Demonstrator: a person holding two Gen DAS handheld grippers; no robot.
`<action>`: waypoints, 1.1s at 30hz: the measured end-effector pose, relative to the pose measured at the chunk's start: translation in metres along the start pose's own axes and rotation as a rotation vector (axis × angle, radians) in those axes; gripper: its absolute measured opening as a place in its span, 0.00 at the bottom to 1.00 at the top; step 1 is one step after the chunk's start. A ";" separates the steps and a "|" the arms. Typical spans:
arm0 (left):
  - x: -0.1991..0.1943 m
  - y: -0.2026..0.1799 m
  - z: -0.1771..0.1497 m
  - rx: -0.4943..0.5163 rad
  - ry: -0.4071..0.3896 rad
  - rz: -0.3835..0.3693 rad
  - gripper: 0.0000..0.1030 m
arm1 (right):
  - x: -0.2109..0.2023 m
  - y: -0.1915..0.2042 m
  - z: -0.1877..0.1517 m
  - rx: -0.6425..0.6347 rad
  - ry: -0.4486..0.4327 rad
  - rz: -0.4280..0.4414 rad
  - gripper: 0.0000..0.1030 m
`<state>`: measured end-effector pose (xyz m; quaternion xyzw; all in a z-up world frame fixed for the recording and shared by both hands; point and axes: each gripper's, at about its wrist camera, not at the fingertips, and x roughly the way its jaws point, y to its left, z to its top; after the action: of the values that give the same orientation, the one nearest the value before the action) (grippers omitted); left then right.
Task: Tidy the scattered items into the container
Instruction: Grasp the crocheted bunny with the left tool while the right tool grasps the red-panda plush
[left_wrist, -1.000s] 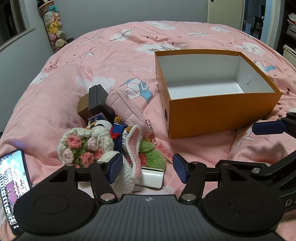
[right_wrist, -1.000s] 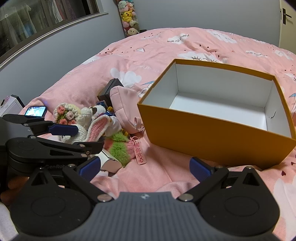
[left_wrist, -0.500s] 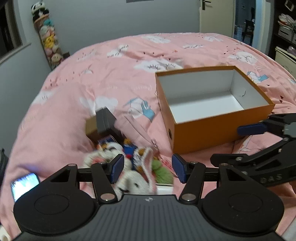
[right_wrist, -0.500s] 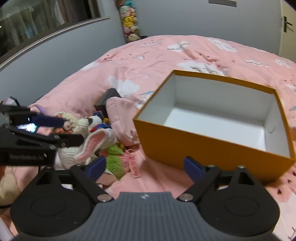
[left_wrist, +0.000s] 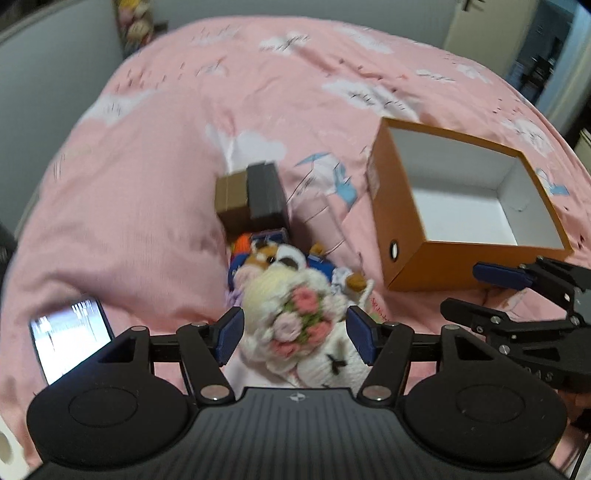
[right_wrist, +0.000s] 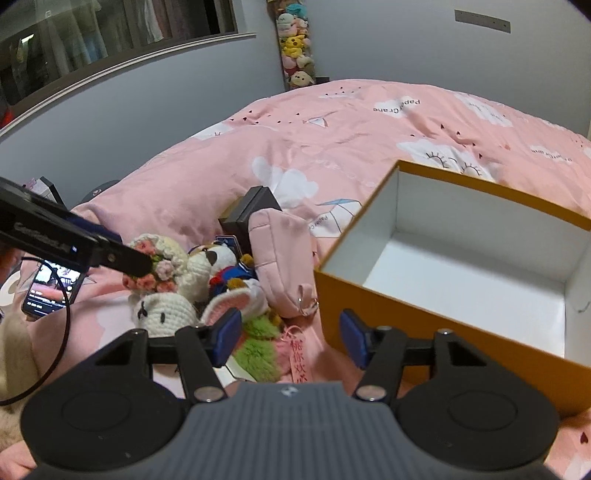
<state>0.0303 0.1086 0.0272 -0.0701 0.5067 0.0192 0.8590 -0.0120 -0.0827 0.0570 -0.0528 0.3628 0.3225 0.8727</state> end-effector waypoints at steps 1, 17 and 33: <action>0.003 0.003 -0.001 -0.019 0.008 -0.011 0.70 | 0.001 0.002 0.001 -0.007 -0.002 -0.001 0.61; 0.033 -0.007 -0.015 -0.136 0.045 0.038 0.82 | 0.008 0.001 -0.003 0.020 0.005 -0.003 0.61; 0.042 -0.019 -0.022 -0.110 -0.027 0.083 0.58 | 0.014 0.000 -0.008 0.040 0.027 -0.006 0.62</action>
<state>0.0338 0.0853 -0.0183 -0.0961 0.4955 0.0835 0.8592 -0.0095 -0.0782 0.0417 -0.0407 0.3808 0.3120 0.8695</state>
